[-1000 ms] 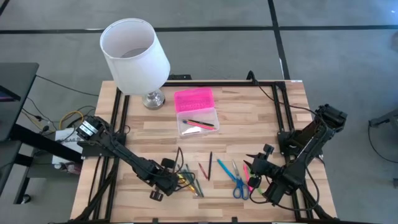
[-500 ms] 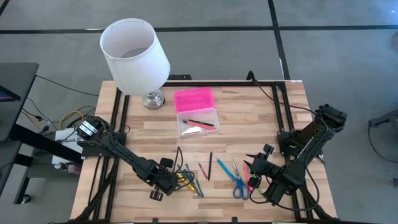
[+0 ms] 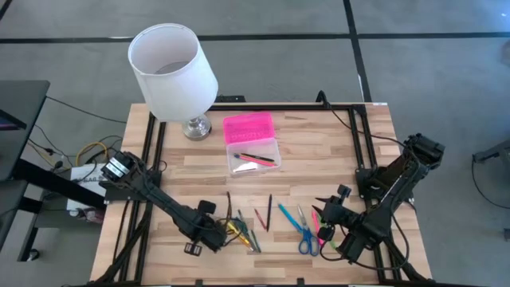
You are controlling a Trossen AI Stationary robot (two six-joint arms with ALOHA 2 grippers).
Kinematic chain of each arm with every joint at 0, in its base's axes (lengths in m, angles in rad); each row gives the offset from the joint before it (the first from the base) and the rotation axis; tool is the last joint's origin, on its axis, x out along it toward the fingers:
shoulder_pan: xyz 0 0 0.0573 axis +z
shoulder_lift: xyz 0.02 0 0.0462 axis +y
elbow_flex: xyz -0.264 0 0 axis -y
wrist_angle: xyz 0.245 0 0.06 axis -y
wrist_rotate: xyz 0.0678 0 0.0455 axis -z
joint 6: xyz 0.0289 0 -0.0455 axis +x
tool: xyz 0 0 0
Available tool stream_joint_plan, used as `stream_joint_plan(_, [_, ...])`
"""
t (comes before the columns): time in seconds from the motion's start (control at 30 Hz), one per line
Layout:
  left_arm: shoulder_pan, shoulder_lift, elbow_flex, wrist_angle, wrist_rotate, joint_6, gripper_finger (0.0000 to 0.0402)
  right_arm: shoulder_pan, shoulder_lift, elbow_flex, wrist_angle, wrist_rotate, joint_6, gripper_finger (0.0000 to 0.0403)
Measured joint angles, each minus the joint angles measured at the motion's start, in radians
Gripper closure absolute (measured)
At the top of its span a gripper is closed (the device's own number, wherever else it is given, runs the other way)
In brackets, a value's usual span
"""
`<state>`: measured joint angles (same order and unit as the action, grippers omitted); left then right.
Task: Pick & place school supplies into a supply box
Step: Put the black pen into the pink supply box
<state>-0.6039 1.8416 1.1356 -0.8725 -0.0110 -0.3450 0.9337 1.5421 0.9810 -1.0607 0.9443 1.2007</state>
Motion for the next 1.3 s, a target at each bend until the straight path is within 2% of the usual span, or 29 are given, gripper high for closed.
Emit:
stream_joint_plan(0.23, [0.001, -0.003, 0.101, -0.174, -0.122, 0.001, 0.0381, 0.000, 0.000, 0.000, 0.000, 0.000, -0.005, 0.0285])
stream_joint_plan(0.4, [0.034, -0.005, 0.168, -0.286, -0.352, 0.021, 0.0380, 0.000, 0.000, 0.000, 0.000, 0.026, -0.005, 0.0285])
stream_joint_plan(0.57, [0.146, -0.006, 0.189, -0.276, -0.621, 0.047, 0.0380, 0.000, 0.000, 0.000, 0.000, 0.053, -0.005, 0.0285])
stream_joint_plan(0.73, [0.330, -0.006, 0.189, -0.209, -0.759, 0.059, 0.0380, 0.000, 0.000, 0.000, 0.000, 0.053, -0.005, 0.0285])
stream_joint_plan(0.9, [0.513, -0.006, 0.189, 0.011, -0.725, 0.212, 0.0379, 0.000, 0.000, 0.000, 0.000, 0.053, -0.005, 0.0285])
stream_joint_plan(1.07, [0.658, -0.007, 0.190, 0.265, -0.515, 0.361, 0.0379, 0.000, 0.000, 0.000, 0.000, 0.053, -0.005, 0.0285])
stream_joint_plan(1.3, [0.768, 0.002, 0.191, 0.357, -0.349, 0.389, 0.0379, 0.002, 0.000, -0.013, 0.000, 0.053, -0.005, 0.0285])
